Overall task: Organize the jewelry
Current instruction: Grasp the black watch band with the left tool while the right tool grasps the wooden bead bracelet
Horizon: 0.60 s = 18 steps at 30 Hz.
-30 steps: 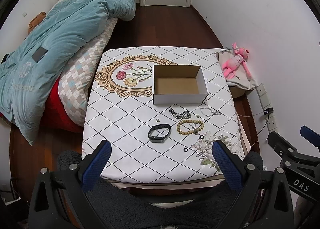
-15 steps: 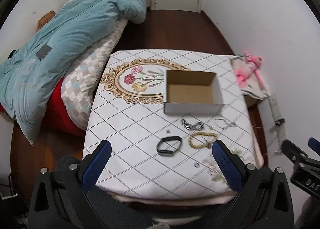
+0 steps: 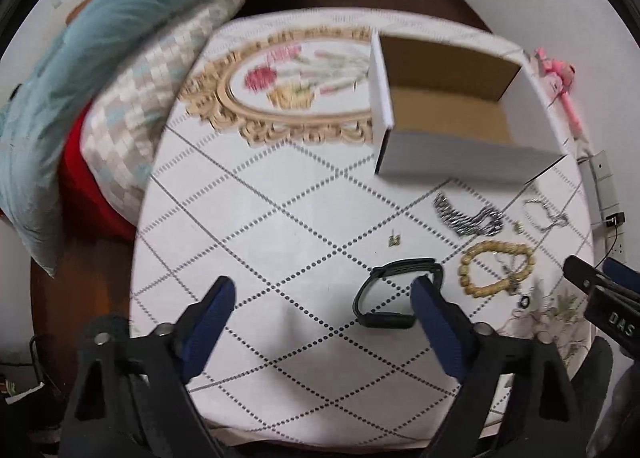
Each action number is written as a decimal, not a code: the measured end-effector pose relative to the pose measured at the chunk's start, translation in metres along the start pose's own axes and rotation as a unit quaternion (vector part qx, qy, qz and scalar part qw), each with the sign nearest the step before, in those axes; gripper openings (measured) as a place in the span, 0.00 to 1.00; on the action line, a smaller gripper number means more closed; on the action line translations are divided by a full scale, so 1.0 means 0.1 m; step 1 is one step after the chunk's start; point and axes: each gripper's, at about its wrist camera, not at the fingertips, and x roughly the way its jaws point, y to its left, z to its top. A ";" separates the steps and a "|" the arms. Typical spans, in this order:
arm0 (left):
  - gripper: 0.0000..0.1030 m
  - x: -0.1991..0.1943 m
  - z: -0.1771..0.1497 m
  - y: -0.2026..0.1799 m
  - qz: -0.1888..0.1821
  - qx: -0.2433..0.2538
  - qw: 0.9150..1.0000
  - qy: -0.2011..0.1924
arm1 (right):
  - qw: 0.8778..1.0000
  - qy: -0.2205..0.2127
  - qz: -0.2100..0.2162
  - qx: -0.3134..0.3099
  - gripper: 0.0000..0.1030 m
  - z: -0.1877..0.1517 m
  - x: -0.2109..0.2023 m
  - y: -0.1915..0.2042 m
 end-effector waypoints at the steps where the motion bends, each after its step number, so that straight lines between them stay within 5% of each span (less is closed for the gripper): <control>1: 0.82 0.07 0.00 0.00 -0.001 -0.001 1.000 0.003 | 1.000 0.006 0.001 0.000 0.74 0.01 0.09 0.01; 4: 0.72 0.27 0.01 0.03 -0.008 -0.003 1.000 0.020 | 1.000 0.014 0.004 0.000 0.71 0.03 0.36 0.07; 9: 0.70 0.45 -0.04 0.02 -0.027 -0.009 0.999 0.042 | 1.000 0.027 0.015 0.000 0.61 0.02 0.57 0.11; 14: 0.43 0.54 -0.11 -0.02 -0.038 -0.003 0.998 0.055 | 0.999 0.026 0.019 -0.016 0.46 -0.04 0.63 0.17; 18: 0.34 0.56 -0.13 -0.03 -0.040 -0.002 0.998 0.052 | 0.999 0.020 0.018 -0.025 0.34 -0.10 0.59 0.20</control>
